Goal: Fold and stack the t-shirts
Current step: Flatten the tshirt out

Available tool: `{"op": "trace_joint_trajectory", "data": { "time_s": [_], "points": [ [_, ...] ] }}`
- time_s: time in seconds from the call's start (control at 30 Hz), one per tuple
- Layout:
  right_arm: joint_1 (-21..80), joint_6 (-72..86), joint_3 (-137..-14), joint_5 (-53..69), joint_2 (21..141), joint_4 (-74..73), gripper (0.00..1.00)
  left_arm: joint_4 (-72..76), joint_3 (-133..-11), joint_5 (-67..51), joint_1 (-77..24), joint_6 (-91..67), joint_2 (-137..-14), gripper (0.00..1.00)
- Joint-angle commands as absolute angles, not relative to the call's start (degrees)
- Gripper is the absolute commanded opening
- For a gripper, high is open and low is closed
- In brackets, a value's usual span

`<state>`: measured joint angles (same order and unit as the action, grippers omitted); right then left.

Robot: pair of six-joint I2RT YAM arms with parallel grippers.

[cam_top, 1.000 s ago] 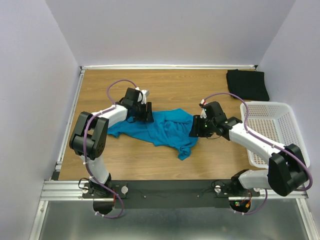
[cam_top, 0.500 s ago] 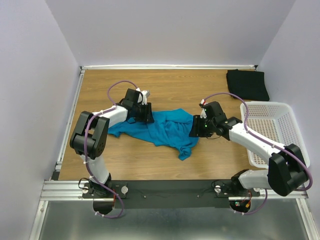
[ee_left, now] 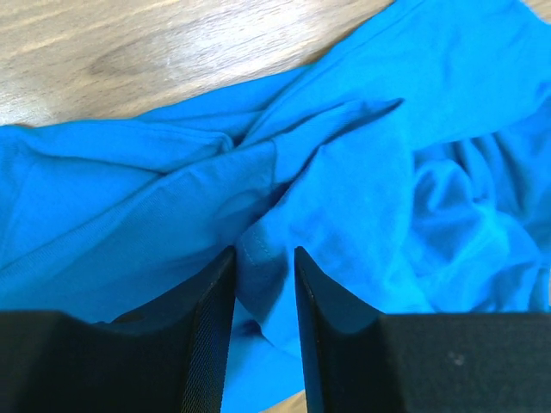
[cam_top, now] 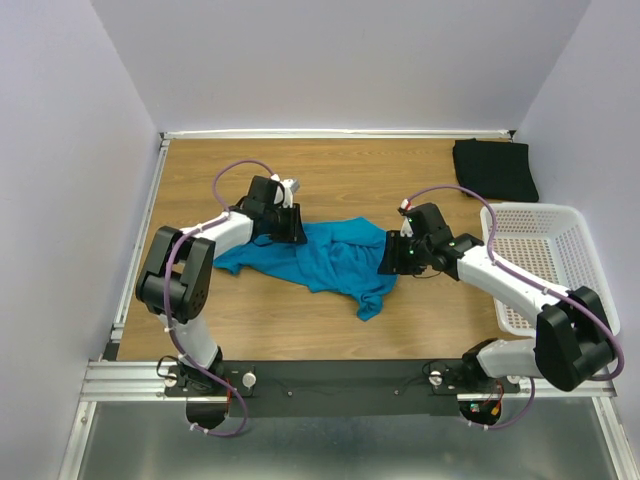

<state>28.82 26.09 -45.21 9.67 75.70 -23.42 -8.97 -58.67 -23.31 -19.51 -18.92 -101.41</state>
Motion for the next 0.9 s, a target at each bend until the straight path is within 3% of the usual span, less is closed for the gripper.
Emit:
{"op": "trace_joint_trajectory", "data": {
  "time_s": [0.0, 0.87],
  "points": [
    [28.7, 26.2, -46.0, 8.5, 76.4, -22.9, 0.53, -8.8, -58.0, -25.8, -19.5, -19.5, -98.3, 0.41],
    [28.7, 26.8, -45.4, 8.7, 75.9, -22.8, 0.53, -1.5, -53.7, -31.5, -19.5, -24.2, -95.2, 0.42]
  ]
}}
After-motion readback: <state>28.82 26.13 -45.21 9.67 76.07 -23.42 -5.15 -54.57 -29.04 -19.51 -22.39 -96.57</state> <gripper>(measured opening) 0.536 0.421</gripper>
